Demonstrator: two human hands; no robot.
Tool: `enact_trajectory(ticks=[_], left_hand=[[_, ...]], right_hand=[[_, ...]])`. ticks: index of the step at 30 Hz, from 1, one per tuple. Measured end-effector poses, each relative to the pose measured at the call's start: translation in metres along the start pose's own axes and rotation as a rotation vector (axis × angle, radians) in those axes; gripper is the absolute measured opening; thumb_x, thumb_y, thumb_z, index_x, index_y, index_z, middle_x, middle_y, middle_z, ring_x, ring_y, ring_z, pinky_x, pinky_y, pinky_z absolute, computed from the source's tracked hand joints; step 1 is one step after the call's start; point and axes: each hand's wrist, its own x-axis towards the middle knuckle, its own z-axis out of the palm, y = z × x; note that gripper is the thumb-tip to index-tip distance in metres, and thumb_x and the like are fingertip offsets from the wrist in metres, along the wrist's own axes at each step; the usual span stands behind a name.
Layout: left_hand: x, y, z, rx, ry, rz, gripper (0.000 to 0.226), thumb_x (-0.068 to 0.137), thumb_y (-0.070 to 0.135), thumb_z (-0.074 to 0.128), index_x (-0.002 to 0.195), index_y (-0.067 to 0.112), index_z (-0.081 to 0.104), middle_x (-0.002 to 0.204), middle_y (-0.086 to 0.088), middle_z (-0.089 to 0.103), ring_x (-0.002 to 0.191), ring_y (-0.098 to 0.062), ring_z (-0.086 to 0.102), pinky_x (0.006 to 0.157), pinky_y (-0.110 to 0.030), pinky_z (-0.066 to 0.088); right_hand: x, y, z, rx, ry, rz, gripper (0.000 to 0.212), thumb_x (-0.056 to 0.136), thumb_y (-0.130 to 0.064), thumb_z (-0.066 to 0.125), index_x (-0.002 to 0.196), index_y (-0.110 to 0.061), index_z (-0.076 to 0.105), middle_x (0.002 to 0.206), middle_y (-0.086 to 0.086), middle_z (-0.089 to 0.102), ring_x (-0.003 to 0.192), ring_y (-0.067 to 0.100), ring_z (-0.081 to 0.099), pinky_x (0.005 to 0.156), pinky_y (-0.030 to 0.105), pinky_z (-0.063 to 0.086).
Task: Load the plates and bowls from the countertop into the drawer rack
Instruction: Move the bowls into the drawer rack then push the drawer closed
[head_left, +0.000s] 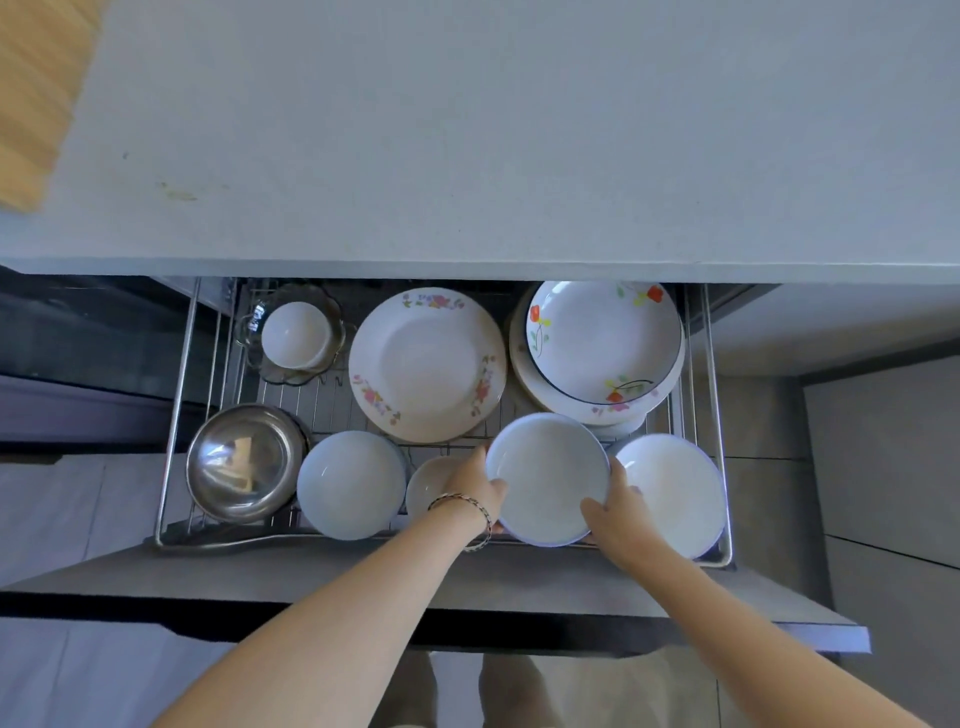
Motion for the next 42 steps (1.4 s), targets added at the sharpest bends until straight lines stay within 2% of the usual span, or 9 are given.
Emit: enact_trajectory(ticks=[7,12,16,21,26,30,33,36,42], left_hand=[[0.005,-0.008,0.008,-0.126,-0.029,-0.061,0.048,0.094,0.010,0.039,0.141,0.016,0.031,0.119,-0.011,0.050,0.059,-0.016,0.054,0.059,-0.031,0.056],[0.007,-0.004,0.003,-0.102,-0.072,-0.074,0.045,0.094,0.010,0.039,0.139,0.014,0.032,0.133,-0.013,0.047,0.072,-0.025,0.060,0.071,-0.041,0.060],[0.006,-0.005,0.001,-0.031,-0.080,-0.075,0.045,0.096,0.012,0.036,0.140,0.013,0.028,0.134,-0.015,0.048,0.060,-0.020,0.060,0.050,-0.026,0.056],[-0.002,-0.012,0.001,0.048,-0.059,-0.028,0.054,0.095,0.014,0.037,0.146,0.015,0.019,0.101,-0.014,0.058,0.080,-0.026,0.061,0.075,-0.033,0.052],[-0.035,-0.037,-0.011,-0.061,0.151,0.089,0.048,0.095,0.015,0.041,0.142,0.015,0.032,0.137,-0.010,0.048,0.121,-0.025,0.052,0.098,-0.033,0.043],[-0.056,-0.069,-0.016,-0.469,0.112,-0.075,0.015,0.093,0.010,0.040,0.095,0.011,0.056,0.076,-0.006,0.067,0.061,-0.017,0.066,0.055,-0.024,0.051],[-0.079,-0.095,-0.021,-0.625,-0.082,-0.283,0.032,0.095,0.014,0.039,0.069,0.005,0.054,0.035,0.000,0.058,0.029,-0.009,0.055,0.040,-0.016,0.043],[-0.100,-0.118,-0.022,-0.598,-0.245,-0.376,0.044,0.097,0.032,0.038,0.071,0.002,0.058,0.051,-0.008,0.067,0.051,-0.018,0.065,0.056,-0.028,0.050],[-0.106,-0.133,-0.015,-0.796,-0.223,-0.409,0.043,0.099,0.030,0.039,0.090,-0.008,0.056,0.076,-0.017,0.053,0.113,-0.036,0.060,0.099,-0.043,0.047]], right_hand=[[-0.002,-0.004,0.005,-0.071,0.030,0.055,0.063,0.088,-0.012,0.039,0.145,-0.024,0.016,0.103,0.020,0.056,0.086,0.041,0.062,0.076,0.048,0.056],[0.000,-0.005,0.007,-0.147,0.045,0.092,0.058,0.089,-0.010,0.037,0.143,-0.020,0.018,0.095,0.025,0.062,0.080,0.043,0.066,0.071,0.050,0.058],[-0.001,-0.009,0.009,-0.247,0.064,0.069,0.059,0.089,-0.006,0.039,0.144,-0.011,0.018,0.092,0.021,0.061,0.079,0.039,0.062,0.075,0.046,0.057],[-0.006,-0.005,0.008,-0.241,0.145,0.058,0.055,0.097,-0.025,0.039,0.146,-0.012,0.018,0.105,0.024,0.064,0.091,0.039,0.065,0.074,0.038,0.053],[-0.032,-0.003,0.000,-0.159,0.255,0.002,0.044,0.096,-0.031,0.041,0.136,-0.016,0.032,0.067,0.011,0.055,0.065,0.031,0.055,0.050,0.029,0.038],[-0.062,-0.005,0.004,-0.079,0.148,-0.005,0.033,0.094,-0.027,0.041,0.093,0.000,0.061,0.067,0.011,0.061,0.062,0.029,0.057,0.062,0.031,0.044],[-0.085,-0.004,0.014,0.015,-0.015,0.131,0.042,0.094,-0.027,0.041,0.067,-0.001,0.059,0.038,0.002,0.052,0.030,0.017,0.047,0.046,0.020,0.040],[-0.108,0.002,0.024,0.209,-0.131,0.308,0.043,0.095,-0.028,0.042,0.066,0.000,0.056,0.029,0.000,0.046,0.018,0.012,0.039,0.031,0.009,0.032],[-0.124,0.034,0.055,0.440,0.042,0.377,0.040,0.094,-0.035,0.048,0.076,0.000,0.050,0.057,0.016,0.065,0.041,0.022,0.057,0.043,0.020,0.043]])
